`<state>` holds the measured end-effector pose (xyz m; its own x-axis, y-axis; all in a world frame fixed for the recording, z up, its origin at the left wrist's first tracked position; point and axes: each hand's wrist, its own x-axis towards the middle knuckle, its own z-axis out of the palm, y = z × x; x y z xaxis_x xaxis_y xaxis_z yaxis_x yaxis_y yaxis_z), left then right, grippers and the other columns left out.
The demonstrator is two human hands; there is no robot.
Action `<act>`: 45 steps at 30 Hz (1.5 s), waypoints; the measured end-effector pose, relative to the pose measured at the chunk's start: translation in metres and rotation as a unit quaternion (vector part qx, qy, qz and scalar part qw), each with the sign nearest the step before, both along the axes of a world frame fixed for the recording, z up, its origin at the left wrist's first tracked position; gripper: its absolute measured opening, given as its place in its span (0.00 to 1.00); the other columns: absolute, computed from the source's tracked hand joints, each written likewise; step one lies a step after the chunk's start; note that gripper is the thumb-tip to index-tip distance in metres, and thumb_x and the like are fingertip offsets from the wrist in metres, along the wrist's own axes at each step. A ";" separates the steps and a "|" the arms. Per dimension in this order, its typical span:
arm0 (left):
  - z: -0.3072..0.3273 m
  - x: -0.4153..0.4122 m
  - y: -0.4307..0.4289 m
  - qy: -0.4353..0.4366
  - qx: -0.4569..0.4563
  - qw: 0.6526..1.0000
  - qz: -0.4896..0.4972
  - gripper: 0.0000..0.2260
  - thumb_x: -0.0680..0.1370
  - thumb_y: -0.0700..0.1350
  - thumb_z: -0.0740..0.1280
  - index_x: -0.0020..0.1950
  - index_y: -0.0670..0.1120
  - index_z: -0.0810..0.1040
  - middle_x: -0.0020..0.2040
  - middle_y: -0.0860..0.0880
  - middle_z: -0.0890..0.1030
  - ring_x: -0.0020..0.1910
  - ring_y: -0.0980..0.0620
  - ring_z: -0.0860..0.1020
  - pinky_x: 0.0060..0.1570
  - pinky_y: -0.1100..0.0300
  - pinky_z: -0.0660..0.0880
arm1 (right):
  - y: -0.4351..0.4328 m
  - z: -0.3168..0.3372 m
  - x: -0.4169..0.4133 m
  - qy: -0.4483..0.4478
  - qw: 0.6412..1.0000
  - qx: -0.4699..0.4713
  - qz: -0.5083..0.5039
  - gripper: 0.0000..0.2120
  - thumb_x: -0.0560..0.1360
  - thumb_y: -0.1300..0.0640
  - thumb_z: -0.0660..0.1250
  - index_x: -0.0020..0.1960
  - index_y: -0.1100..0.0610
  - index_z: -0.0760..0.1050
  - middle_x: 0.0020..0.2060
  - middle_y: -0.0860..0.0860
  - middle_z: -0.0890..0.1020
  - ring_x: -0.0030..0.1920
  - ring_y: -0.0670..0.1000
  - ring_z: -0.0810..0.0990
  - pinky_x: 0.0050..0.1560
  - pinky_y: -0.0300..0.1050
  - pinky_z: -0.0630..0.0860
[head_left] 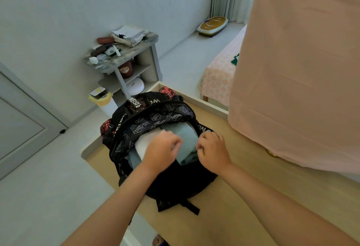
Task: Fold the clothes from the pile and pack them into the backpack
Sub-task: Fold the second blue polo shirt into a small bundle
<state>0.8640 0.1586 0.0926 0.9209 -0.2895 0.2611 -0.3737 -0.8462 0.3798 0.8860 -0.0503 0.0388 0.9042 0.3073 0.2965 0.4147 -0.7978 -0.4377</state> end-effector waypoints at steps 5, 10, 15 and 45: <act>0.031 0.052 0.054 -0.008 0.039 0.974 0.223 0.17 0.77 0.43 0.65 0.66 0.46 0.74 0.61 0.45 0.76 0.61 0.43 0.71 0.60 0.49 0.70 | 0.030 0.032 0.032 0.225 0.966 -0.082 0.097 0.20 0.74 0.55 0.59 0.64 0.47 0.77 0.70 0.49 0.71 0.68 0.53 0.70 0.69 0.55 0.65; 0.027 0.072 0.096 0.302 0.115 0.900 0.292 0.48 0.72 0.58 0.71 0.80 0.48 0.45 0.78 0.41 0.56 0.77 0.38 0.55 0.74 0.42 0.57 | 0.052 0.058 0.063 0.216 0.961 -0.164 0.056 0.15 0.77 0.56 0.57 0.58 0.46 0.78 0.60 0.49 0.76 0.61 0.54 0.75 0.64 0.54 0.67; 0.037 0.078 0.101 0.314 0.049 0.901 0.295 0.36 0.69 0.54 0.74 0.73 0.47 0.65 0.66 0.43 0.74 0.63 0.42 0.74 0.63 0.46 0.73 | 0.066 0.072 0.093 0.131 0.989 -0.070 0.021 0.28 0.72 0.61 0.63 0.71 0.50 0.64 0.73 0.54 0.60 0.70 0.59 0.64 0.66 0.56 0.67; -0.024 -0.001 0.033 0.271 0.256 0.928 0.013 0.49 0.63 0.77 0.64 0.77 0.65 0.44 0.81 0.50 0.47 0.79 0.45 0.40 0.74 0.40 0.35 | -0.002 -0.004 0.000 0.394 0.911 0.117 -0.031 0.28 0.76 0.64 0.60 0.75 0.53 0.65 0.70 0.51 0.72 0.70 0.51 0.70 0.69 0.41 0.66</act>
<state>0.8629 0.1914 0.0689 0.8855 -0.2230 -0.4077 -0.2219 -0.9738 0.0506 0.8860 -0.0526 0.0348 0.8780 0.2603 -0.4018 -0.1451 -0.6552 -0.7414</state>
